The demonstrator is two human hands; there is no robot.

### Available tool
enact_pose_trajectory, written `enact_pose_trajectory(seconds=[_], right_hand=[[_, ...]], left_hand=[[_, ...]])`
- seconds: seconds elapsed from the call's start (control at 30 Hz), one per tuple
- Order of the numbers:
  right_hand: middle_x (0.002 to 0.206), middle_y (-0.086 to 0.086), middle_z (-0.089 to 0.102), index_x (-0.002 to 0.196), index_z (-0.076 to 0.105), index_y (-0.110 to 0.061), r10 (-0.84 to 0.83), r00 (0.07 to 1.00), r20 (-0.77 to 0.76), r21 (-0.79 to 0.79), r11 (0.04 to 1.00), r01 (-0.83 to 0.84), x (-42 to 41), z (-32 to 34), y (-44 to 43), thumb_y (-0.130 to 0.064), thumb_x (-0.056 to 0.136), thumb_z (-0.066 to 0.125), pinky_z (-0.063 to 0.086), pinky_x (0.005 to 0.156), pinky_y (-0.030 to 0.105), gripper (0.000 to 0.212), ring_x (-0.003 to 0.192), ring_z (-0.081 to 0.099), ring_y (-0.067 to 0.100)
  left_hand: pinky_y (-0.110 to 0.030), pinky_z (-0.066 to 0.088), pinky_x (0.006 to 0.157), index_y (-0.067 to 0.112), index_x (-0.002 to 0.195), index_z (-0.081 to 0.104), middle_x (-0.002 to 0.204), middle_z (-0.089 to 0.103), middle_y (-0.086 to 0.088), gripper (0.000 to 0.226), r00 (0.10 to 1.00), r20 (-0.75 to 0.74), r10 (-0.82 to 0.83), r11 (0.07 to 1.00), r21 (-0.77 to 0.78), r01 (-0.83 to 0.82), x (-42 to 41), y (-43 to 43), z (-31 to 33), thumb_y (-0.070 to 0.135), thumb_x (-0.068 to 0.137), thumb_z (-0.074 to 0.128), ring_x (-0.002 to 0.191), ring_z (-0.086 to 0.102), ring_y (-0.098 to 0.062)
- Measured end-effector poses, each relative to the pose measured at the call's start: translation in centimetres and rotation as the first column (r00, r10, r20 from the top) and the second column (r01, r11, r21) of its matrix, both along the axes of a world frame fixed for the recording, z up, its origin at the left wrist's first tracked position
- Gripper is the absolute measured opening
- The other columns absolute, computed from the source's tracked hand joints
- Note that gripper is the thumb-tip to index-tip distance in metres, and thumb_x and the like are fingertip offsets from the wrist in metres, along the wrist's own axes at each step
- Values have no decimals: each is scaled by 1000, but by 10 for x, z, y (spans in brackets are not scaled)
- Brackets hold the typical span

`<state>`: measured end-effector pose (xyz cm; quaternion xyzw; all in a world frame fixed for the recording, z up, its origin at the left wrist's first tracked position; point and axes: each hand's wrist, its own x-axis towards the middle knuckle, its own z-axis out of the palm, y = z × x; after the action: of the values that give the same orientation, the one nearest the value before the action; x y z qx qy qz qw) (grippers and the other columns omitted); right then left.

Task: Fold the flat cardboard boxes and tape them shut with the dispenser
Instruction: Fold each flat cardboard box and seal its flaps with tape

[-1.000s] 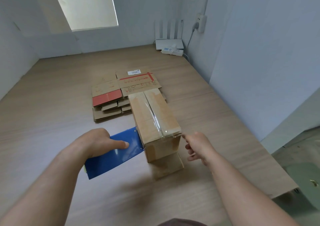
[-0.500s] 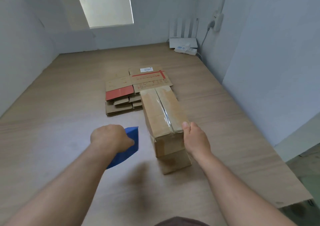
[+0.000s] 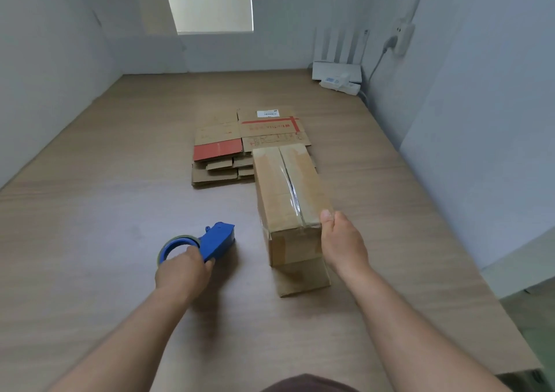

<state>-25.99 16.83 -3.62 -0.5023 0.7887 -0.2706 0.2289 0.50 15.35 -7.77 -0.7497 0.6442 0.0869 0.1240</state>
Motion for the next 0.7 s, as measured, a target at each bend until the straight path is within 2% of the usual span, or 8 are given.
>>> enact_pose_trajectory(seconds=[0.1, 0.17, 0.23, 0.33, 0.4, 0.5, 0.57, 0.7], right_hand=[[109, 14, 61, 102, 53, -9, 4, 1000, 8, -5, 1000, -4, -3, 0, -1, -40, 102, 26, 37, 78, 37, 42, 104, 54, 32], [107, 13, 61, 100, 53, -9, -1, 1000, 12, 0, 1000, 1, -6, 1, -2, -41, 102, 26, 38, 78, 36, 42, 102, 54, 32], [106, 14, 61, 99, 53, -9, 3, 1000, 16, 9, 1000, -3, -9, 4, -4, -41, 102, 26, 38, 78, 36, 42, 100, 55, 32], [108, 13, 62, 103, 57, -8, 47, 999, 11, 53, 997, -48, -11, 9, -7, -46, 101, 27, 38, 77, 35, 48, 101, 56, 30], [107, 11, 64, 106, 60, -8, 52, 999, 9, 106, 993, -53, -8, 11, -11, -63, 92, 31, 39, 76, 34, 63, 102, 58, 29], [105, 5, 65, 108, 59, -12, 21, 999, -34, 165, 986, -15, 0, 10, -13, -83, 72, 42, 43, 73, 33, 82, 102, 61, 27], [112, 6, 63, 113, 55, -11, 33, 995, -92, 155, 988, -18, 0, 10, -11, -77, 78, 45, 41, 75, 34, 75, 107, 59, 28], [111, 14, 63, 102, 59, -7, 91, 993, -72, 99, 991, -84, -17, 10, -12, -50, 100, 27, 37, 76, 35, 54, 105, 55, 32]], left_hand=[[-35, 43, 97, 4, 142, 26, 138, 47, -10, 70, 1000, -21, 11, 992, -124, -13, -14, 6, 6, 54, 94, 41, 124, 48, -24], [-38, 22, 116, 2, 150, 13, 156, 23, -13, 78, 962, -272, -33, 973, -227, -31, -40, 13, 26, 54, 96, 36, 144, 23, -25], [-34, 12, 119, 8, 154, 9, 161, 14, -7, 76, 802, -586, -121, 969, -244, -32, -73, 18, 49, 53, 98, 31, 148, 13, -19], [-31, 16, 116, 12, 154, 4, 160, 16, -3, 72, 499, -866, 39, 991, -30, -130, -118, 16, 71, 53, 99, 26, 147, 16, -19], [-31, 21, 113, 9, 154, 0, 159, 21, -7, 73, 422, -893, 158, 978, 81, -195, -136, 10, 71, 52, 100, 26, 146, 21, -23], [-35, 26, 111, 5, 153, -3, 157, 25, -14, 78, 451, -864, 224, 959, 112, -262, -145, 6, 62, 54, 99, 25, 143, 27, -28], [-40, 32, 110, 3, 152, 9, 151, 35, -18, 74, 475, -845, 245, 947, 103, -305, -144, 3, 52, 54, 99, 24, 138, 36, -32], [-46, 33, 110, 7, 147, 29, 146, 44, -14, 67, 448, -868, 214, 941, 60, -333, -140, 3, 42, 54, 99, 21, 134, 40, -30]])
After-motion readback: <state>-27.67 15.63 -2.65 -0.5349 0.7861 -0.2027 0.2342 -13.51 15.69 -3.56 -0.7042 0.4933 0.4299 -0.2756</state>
